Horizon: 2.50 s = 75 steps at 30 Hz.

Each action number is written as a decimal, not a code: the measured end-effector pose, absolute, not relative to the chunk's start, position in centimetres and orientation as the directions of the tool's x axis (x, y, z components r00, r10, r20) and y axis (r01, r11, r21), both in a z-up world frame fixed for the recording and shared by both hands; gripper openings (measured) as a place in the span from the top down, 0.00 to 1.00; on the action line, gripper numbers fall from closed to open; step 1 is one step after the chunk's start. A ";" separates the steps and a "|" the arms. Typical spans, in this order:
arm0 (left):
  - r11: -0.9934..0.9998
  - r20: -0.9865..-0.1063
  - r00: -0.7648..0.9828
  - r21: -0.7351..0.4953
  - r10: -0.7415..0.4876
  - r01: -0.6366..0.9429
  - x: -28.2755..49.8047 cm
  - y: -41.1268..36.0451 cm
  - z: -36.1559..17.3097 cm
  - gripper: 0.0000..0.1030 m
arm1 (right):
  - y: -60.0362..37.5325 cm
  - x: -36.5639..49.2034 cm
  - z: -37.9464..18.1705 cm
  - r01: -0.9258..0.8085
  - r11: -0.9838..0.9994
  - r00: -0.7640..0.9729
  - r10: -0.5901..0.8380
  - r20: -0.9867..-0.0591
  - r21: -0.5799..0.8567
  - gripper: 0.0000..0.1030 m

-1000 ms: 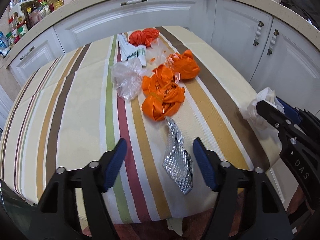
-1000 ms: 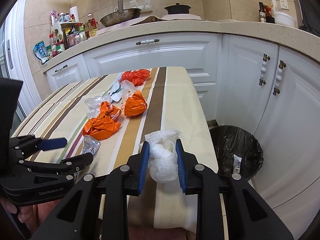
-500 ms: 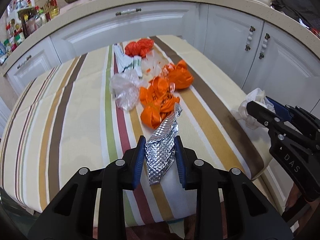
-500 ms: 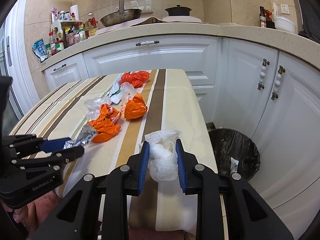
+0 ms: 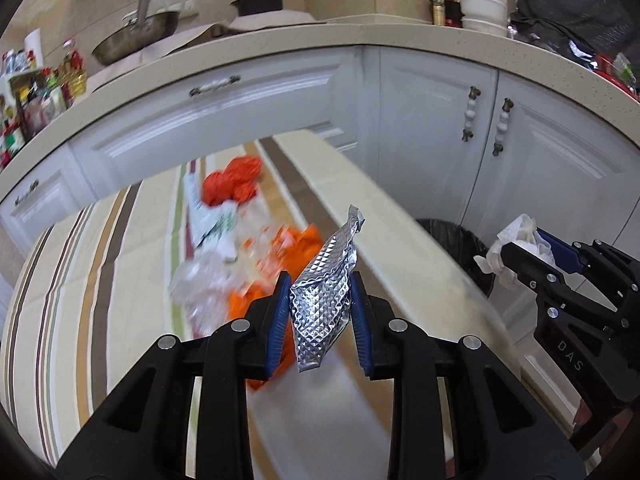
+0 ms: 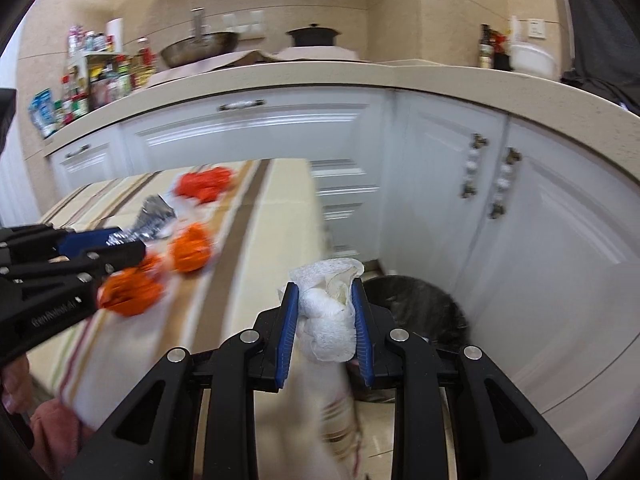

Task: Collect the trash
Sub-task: 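Carry tissue and foil over the black bin and release both grippers, then grasp an orange bag with the right gripper while the left gripper grasps another orange bag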

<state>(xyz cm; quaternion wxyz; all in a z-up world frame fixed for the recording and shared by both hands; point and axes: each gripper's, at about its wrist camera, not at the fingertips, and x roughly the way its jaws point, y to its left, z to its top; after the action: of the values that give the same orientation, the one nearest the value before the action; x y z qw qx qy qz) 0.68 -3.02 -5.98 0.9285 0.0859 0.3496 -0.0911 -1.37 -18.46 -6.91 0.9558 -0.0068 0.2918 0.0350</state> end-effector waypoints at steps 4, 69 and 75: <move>0.958 -0.651 0.745 0.095 -0.144 0.269 3.2 -6.1 -5.6 0.73 | -21.4 0.3 -6.9 -0.001 1.000 0.833 -0.005 -0.553 -0.011 0.74; 0.977 -0.683 0.700 0.107 0.207 -0.185 3.1 13.6 -6.6 0.33 | -7.0 6.5 -8.1 -0.302 0.953 0.728 0.248 -0.639 0.026 0.42; 0.967 -0.690 0.683 0.107 0.241 -0.233 2.3 16.2 -7.3 0.33 | -5.8 7.6 -8.8 -0.302 0.953 0.701 0.225 -0.677 0.004 0.41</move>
<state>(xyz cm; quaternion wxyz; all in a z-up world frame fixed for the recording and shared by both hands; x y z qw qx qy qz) 2.26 16.17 -7.32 0.9172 0.0050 0.3769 0.1293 7.60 -5.82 -8.76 0.9207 -0.0535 0.3591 0.1430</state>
